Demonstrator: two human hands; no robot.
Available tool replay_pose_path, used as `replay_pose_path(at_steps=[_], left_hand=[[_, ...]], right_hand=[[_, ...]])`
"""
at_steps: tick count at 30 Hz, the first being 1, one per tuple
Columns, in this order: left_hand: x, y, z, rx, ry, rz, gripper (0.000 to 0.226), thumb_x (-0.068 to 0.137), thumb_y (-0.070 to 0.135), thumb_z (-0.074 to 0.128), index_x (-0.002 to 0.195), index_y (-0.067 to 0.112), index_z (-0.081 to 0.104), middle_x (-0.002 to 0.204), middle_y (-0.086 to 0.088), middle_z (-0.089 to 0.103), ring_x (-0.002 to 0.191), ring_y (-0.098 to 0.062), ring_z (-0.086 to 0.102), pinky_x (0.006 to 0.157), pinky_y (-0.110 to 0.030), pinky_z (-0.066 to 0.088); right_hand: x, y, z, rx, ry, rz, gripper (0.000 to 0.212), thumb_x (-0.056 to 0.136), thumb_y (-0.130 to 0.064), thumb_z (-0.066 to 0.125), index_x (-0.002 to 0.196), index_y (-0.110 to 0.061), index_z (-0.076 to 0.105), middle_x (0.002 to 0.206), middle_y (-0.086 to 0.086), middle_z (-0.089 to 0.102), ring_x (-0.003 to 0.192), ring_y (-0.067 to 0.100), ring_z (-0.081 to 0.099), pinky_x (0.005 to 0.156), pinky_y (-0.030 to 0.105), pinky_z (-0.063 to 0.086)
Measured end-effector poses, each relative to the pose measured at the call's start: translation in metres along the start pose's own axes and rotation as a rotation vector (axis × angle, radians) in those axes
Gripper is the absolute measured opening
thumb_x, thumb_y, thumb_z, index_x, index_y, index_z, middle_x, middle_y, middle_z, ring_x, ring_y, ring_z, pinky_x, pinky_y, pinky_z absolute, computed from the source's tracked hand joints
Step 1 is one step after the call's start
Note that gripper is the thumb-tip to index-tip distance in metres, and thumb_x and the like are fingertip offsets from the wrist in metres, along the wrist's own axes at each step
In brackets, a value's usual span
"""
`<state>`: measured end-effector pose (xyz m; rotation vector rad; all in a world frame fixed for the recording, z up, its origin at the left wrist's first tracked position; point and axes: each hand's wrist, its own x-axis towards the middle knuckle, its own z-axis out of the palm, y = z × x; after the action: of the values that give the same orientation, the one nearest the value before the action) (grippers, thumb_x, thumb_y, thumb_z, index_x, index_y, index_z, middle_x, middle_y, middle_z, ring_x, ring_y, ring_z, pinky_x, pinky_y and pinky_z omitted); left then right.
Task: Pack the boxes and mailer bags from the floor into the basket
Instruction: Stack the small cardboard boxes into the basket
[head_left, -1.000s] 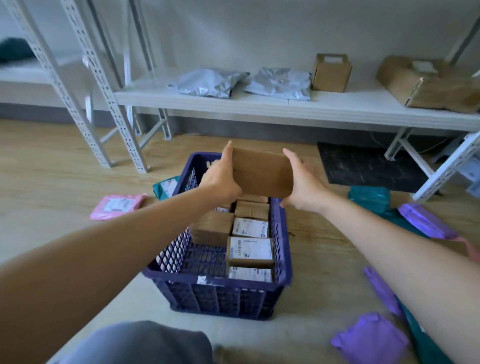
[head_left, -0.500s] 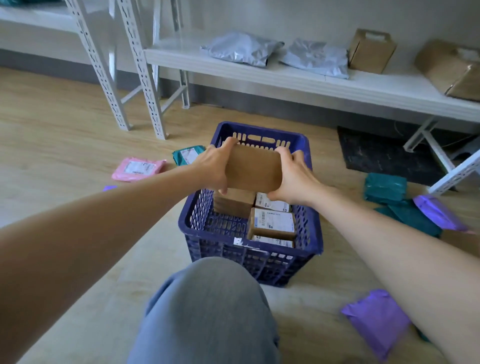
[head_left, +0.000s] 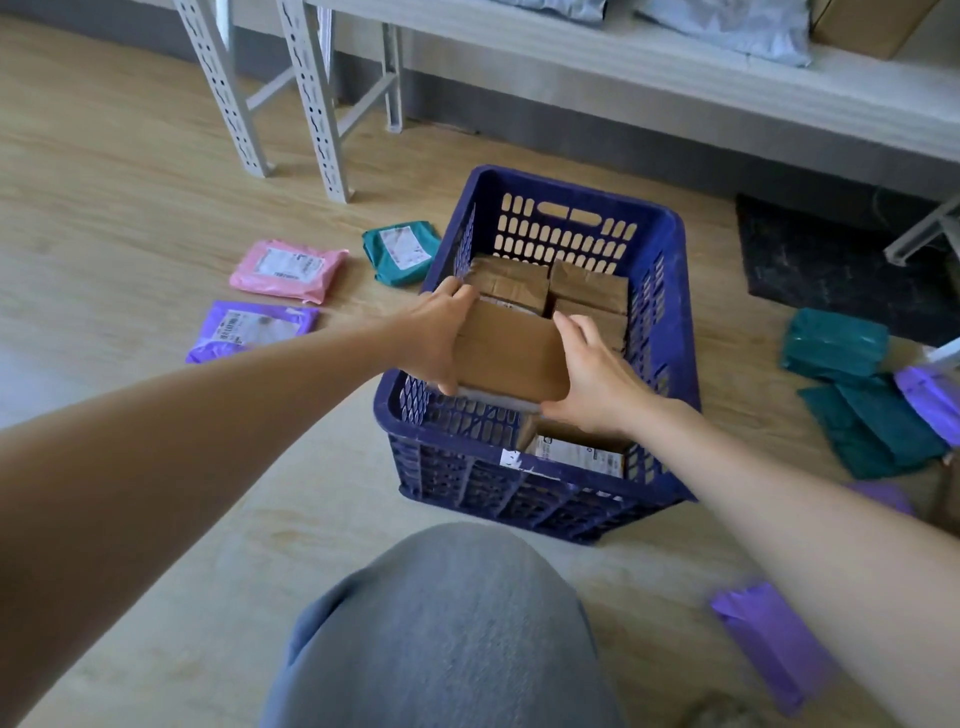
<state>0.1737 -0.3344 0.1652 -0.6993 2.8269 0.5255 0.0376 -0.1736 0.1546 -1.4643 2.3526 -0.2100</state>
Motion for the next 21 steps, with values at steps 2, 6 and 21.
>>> replay_pose_path(at_steps=[2, 6, 21], left_hand=[[0.006, -0.004, 0.006, 0.027, -0.03, 0.005, 0.109, 0.048, 0.025, 0.09, 0.135, 0.011, 0.026, 0.125, -0.008, 0.034, 0.111, -0.026, 0.044, 0.095, -0.043, 0.046], [0.017, -0.009, 0.017, 0.121, -0.063, 0.008, 0.114, 0.05, 0.027, 0.09, 0.14, 0.01, 0.022, 0.127, -0.009, 0.033, 0.113, -0.029, 0.044, 0.094, -0.042, 0.046], [0.064, -0.014, 0.068, 0.293, -0.212, -0.104, 0.092, 0.069, 0.008, 0.08, 0.14, 0.003, 0.022, 0.137, -0.019, 0.024, 0.102, -0.035, 0.059, 0.076, -0.031, 0.045]], right_hand=[[0.004, 0.004, 0.01, 0.014, -0.015, -0.001, 0.107, 0.077, -0.032, 0.076, 0.152, -0.016, 0.001, 0.153, -0.004, 0.008, 0.134, 0.024, 0.031, 0.095, 0.034, 0.04], [0.016, 0.012, 0.027, 0.017, -0.044, 0.007, 0.108, 0.076, -0.036, 0.075, 0.152, -0.015, 0.002, 0.155, -0.004, 0.006, 0.138, 0.023, 0.029, 0.095, 0.034, 0.041], [0.058, 0.039, 0.082, 0.071, -0.106, 0.053, 0.108, 0.073, -0.039, 0.078, 0.152, -0.015, 0.007, 0.155, -0.003, 0.013, 0.136, 0.022, 0.031, 0.103, 0.037, 0.041]])
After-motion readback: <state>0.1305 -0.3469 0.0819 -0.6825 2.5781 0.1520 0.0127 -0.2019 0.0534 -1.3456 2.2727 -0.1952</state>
